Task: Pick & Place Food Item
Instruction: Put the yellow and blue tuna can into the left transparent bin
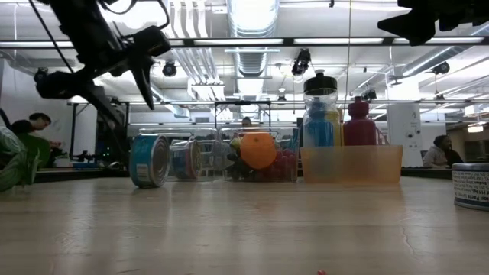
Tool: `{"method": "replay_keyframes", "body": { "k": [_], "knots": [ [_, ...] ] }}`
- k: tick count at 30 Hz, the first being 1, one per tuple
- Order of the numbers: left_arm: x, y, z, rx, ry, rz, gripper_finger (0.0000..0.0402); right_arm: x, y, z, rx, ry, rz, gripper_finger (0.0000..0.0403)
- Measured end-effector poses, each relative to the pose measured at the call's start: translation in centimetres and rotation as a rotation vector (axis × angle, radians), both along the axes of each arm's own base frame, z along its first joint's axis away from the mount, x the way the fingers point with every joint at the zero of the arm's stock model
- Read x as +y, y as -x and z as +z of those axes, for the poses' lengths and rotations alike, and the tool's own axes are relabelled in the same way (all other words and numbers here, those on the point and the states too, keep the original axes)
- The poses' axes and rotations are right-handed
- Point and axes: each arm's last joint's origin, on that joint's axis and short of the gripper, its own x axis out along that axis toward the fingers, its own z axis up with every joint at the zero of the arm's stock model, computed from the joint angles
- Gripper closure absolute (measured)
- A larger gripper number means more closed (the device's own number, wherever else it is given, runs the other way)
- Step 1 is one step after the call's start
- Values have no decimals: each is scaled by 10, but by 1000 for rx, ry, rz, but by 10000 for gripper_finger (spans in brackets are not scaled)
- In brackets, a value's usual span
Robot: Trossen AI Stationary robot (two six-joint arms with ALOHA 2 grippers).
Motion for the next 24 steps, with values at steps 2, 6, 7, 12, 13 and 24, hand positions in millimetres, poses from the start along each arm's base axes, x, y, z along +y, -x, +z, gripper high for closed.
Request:
{"method": "replay_keyframes", "body": {
  "k": [2, 6, 7, 12, 13, 24],
  "knots": [
    [-1, -7, 6, 41, -14, 4, 141, 0, 0, 0, 0, 2, 0, 32],
    [-4, -24, 20, 136, -40, 7, 141, 0, 0, 0, 0, 2, 0, 32],
    [-4, -29, 23, 158, -48, 9, 141, 0, 0, 0, 0, 2, 0, 32],
    [2, -46, 32, 216, -73, -14, 141, 0, 0, 0, 0, 1, 0, 32],
    [4, -49, 33, 217, -70, -18, 141, 0, 0, 0, 0, 0, 0, 32],
    [25, -62, 18, 288, -27, 12, 142, 0, 0, 0, 0, 2, 0, 32]
  ]
}}
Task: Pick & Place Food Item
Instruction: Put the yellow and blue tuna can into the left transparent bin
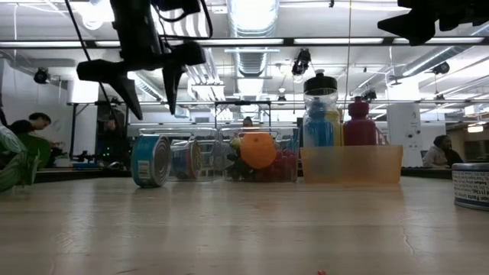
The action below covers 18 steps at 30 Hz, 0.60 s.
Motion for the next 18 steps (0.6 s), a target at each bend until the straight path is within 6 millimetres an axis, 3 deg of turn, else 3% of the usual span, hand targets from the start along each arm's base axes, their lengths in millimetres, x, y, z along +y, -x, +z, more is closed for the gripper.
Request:
{"method": "replay_keyframes", "body": {
  "k": [18],
  "knots": [
    [8, -10, -29, 79, 21, 30, 142, 0, 0, 0, 0, -1, 0, 32]
  ]
}}
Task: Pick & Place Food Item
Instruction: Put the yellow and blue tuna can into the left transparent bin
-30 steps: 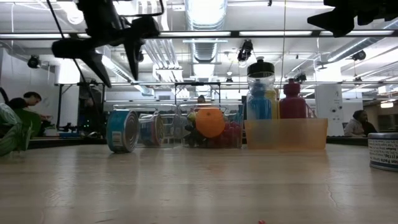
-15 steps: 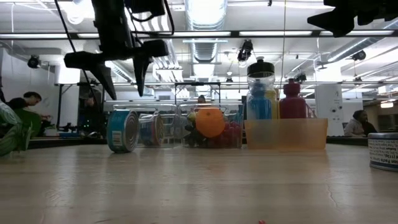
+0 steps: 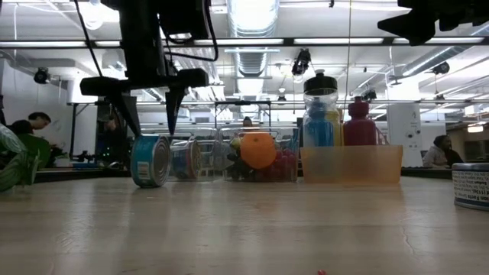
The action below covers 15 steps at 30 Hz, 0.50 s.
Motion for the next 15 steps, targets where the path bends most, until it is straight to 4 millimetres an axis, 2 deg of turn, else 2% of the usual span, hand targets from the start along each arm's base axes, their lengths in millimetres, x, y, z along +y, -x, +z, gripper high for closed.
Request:
{"method": "replay_keyframes", "body": {
  "k": [15],
  "knots": [
    [-1, 10, -38, -34, 62, 11, 142, 0, 0, 0, 0, 1, 0, 32]
  ]
}}
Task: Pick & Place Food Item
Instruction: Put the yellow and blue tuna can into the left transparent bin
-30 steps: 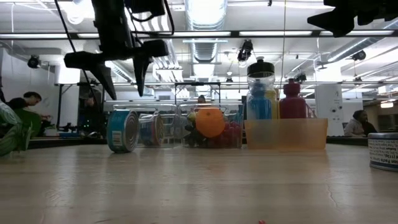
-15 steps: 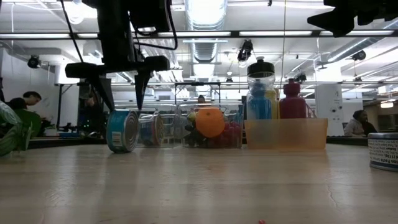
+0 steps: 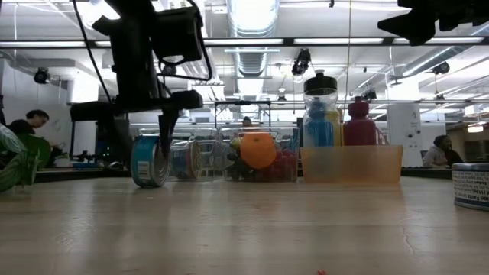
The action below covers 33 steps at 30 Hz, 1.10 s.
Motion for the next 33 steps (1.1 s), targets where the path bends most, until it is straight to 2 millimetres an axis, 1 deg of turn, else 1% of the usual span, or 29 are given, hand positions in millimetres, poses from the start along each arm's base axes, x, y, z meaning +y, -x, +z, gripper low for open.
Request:
{"method": "replay_keyframes", "body": {
  "k": [7, 15, 19, 28, 33],
  "knots": [
    [0, 3, -7, -1, 19, 1, 142, 0, 0, 0, 0, -2, 0, 32],
    [0, 2, -7, -12, 18, 2, 148, 0, 0, 0, 0, 0, 0, 32],
    [1, 2, -7, -13, 18, 2, 175, 0, 0, 0, 0, 0, 0, 32],
    [1, 2, -7, -12, 18, -1, 268, 0, 0, 0, 0, 0, 0, 32],
    [1, 2, -7, -13, 17, -4, 269, 0, 0, 0, 0, 0, 0, 32]
  ]
}}
